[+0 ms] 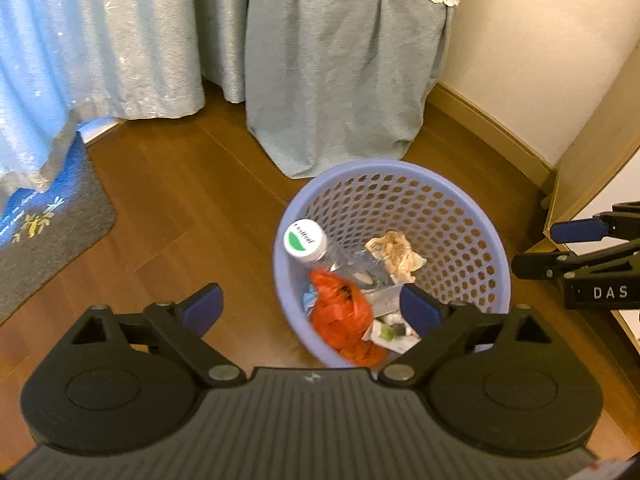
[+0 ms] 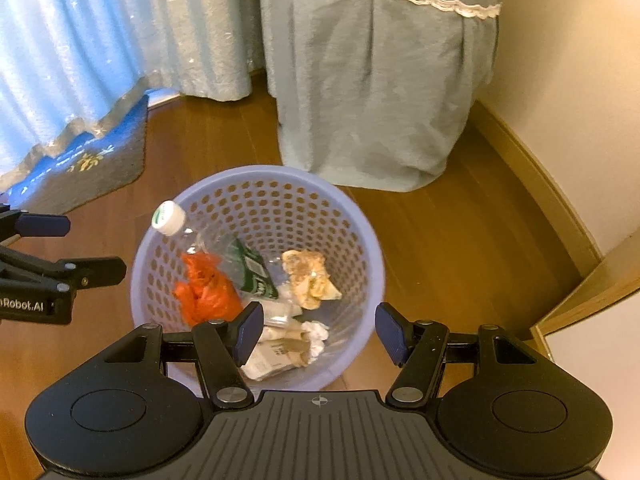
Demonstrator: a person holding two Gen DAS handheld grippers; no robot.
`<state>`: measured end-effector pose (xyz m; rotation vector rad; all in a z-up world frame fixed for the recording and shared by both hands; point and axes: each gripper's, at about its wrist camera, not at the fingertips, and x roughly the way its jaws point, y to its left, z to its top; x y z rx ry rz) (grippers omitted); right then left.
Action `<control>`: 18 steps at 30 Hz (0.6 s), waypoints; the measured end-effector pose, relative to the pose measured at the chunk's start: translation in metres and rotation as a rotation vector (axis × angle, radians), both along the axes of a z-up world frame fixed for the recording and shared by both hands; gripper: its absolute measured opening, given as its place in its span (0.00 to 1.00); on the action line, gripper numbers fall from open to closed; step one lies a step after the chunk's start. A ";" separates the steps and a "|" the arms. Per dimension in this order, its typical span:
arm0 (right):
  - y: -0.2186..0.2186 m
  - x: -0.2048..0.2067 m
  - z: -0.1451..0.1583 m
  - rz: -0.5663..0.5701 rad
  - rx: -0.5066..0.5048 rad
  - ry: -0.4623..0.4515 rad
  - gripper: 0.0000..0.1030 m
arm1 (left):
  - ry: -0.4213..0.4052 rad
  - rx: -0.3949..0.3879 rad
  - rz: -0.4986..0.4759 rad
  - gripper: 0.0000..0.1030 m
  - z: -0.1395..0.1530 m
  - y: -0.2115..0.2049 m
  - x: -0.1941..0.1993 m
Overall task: Collect trash
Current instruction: 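Lower the basket to the floor with the right tool and release it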
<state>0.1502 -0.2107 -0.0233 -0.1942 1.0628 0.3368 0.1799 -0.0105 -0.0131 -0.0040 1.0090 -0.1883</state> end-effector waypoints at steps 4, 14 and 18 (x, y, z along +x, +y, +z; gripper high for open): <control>0.007 -0.003 -0.001 0.007 0.008 0.003 0.58 | 0.009 0.004 0.013 0.99 0.001 0.011 -0.013; 0.025 -0.014 -0.004 0.033 0.035 0.023 0.58 | 0.032 0.021 0.042 0.99 0.004 0.030 -0.039; 0.031 -0.017 -0.004 0.043 0.030 0.014 0.58 | 0.025 0.033 0.057 0.99 0.008 0.039 -0.047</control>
